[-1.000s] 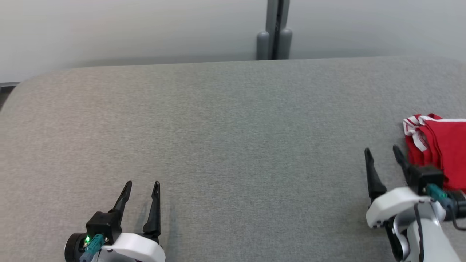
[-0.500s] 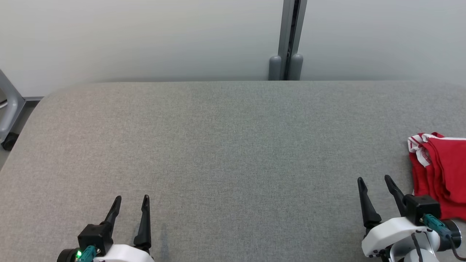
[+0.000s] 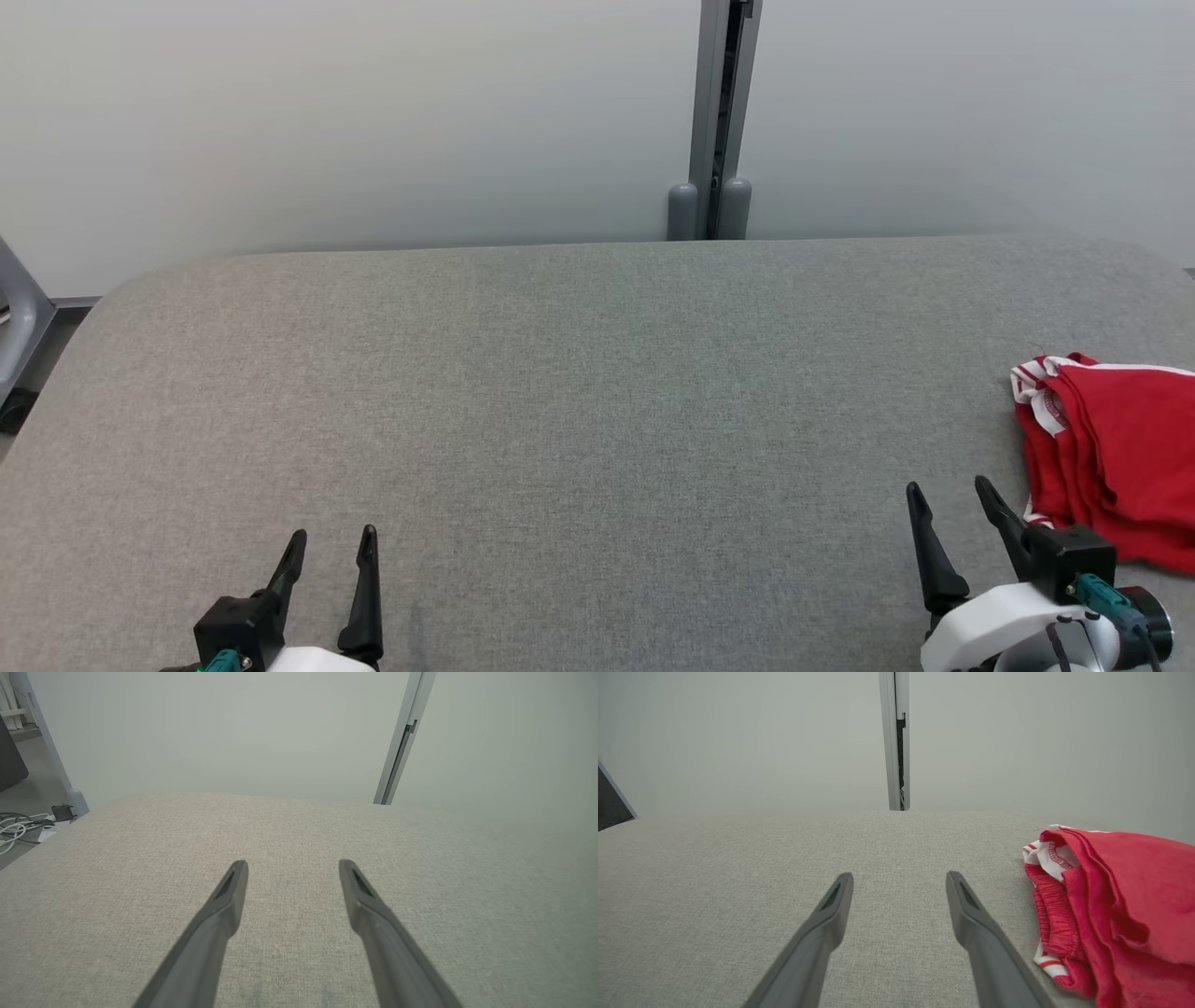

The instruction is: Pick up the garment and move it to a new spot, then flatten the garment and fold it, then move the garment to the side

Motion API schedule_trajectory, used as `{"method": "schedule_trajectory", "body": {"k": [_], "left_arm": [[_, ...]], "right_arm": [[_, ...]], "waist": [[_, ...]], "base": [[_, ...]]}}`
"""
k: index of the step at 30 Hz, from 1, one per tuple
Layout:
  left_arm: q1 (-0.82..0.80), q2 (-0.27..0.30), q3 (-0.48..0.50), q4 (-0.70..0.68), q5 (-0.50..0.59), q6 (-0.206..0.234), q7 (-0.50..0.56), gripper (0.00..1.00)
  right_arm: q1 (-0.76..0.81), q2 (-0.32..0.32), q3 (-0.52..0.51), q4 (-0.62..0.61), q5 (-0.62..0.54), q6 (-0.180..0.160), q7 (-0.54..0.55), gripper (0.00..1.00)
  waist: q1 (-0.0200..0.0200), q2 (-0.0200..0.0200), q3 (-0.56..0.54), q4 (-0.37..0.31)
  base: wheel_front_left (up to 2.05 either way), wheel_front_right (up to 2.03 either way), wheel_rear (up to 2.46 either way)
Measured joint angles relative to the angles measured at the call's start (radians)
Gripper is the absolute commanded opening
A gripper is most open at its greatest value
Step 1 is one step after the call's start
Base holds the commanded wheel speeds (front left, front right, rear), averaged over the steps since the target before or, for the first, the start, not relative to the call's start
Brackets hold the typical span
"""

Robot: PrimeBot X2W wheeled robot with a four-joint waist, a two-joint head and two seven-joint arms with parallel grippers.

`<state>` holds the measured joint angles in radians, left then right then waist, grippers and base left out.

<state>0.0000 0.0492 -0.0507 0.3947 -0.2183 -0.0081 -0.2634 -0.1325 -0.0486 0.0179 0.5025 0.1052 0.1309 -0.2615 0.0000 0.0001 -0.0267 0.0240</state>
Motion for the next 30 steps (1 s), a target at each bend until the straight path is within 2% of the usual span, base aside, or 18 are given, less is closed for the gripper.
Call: {"method": "schedule_trajectory", "body": {"k": [30], "left_arm": [[0.001,0.0,-0.016,0.008,-0.004,0.013,0.0,1.0]], "right_arm": [[-0.002,0.0,0.01,0.025,0.004,0.0,0.0,1.0]], "waist": [[0.0,0.0,0.036,-0.007]], "base": [[0.0,0.0,0.0]]}}
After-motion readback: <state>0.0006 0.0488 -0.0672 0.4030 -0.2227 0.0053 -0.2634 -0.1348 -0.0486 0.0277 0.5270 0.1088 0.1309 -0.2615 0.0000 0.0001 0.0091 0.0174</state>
